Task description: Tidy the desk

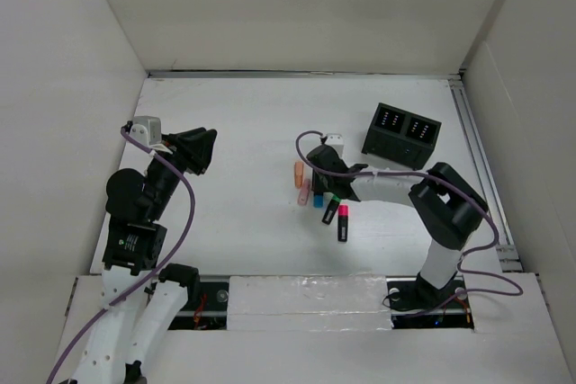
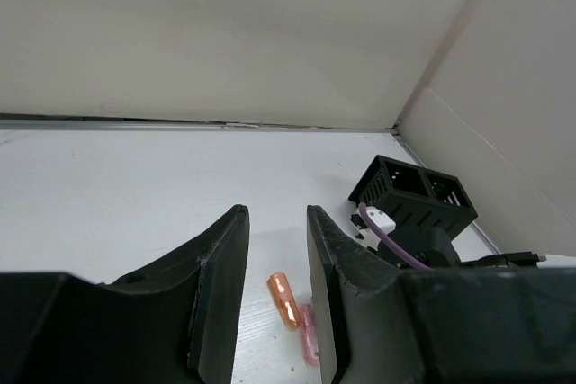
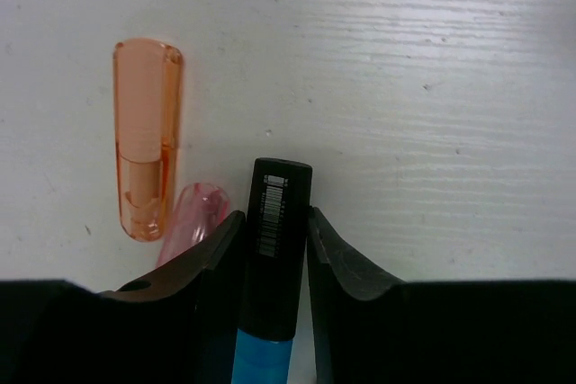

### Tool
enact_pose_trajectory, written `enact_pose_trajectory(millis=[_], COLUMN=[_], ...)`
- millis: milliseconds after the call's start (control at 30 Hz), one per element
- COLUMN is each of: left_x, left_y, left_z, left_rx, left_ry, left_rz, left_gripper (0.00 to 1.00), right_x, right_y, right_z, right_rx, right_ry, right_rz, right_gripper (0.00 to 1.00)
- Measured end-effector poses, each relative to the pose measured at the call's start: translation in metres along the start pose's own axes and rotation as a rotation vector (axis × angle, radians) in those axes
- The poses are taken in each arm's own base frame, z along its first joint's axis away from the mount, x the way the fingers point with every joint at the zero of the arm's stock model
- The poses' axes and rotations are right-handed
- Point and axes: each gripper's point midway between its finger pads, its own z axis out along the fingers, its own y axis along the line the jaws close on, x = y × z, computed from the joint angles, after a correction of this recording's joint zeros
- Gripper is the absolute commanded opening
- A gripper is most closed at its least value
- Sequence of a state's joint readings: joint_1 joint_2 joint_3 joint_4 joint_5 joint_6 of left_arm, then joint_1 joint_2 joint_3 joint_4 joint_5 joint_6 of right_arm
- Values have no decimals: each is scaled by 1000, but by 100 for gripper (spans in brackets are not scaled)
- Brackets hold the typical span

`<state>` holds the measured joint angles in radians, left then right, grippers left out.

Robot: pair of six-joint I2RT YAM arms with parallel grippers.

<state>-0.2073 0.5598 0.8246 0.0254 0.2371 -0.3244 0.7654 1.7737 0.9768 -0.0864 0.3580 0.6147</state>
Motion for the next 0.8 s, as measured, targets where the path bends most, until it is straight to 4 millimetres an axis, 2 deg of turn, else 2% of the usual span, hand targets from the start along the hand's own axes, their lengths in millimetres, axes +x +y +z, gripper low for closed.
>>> enact_pose_trajectory(millis=[167, 333, 400, 500, 533, 567, 667, 733, 800], left_x=[0, 0, 0, 0, 0, 0, 0, 0, 1], left_y=[0, 0, 0, 0, 0, 0, 0, 0, -1], left_z=[0, 0, 0, 0, 0, 0, 0, 0, 0], left_rx=[0, 1, 1, 1, 1, 1, 2, 2, 5], left_ry=[0, 0, 0, 0, 1, 1, 1, 1, 4], left_rz=[0, 0, 0, 0, 0, 0, 0, 0, 0], left_gripper=[29, 29, 29, 29, 29, 29, 29, 29, 29], right_x=[-5, -13, -25, -62, -89, -97, -154, -185, -207], right_y=[6, 3, 0, -8, -12, -13, -26, -41, -64], right_z=[5, 7, 5, -10, -22, -26, -50, -65, -76], right_rx=[-15, -33, -44, -65, -77, -82, -97, -94, -66], right_ry=[-1, -8, -26, -105, -163, -183, -315, -398, -457], right_rz=[-11, 2, 19, 61, 90, 98, 162, 206, 244], right_gripper=[10, 8, 9, 9, 9, 9, 10, 10, 11])
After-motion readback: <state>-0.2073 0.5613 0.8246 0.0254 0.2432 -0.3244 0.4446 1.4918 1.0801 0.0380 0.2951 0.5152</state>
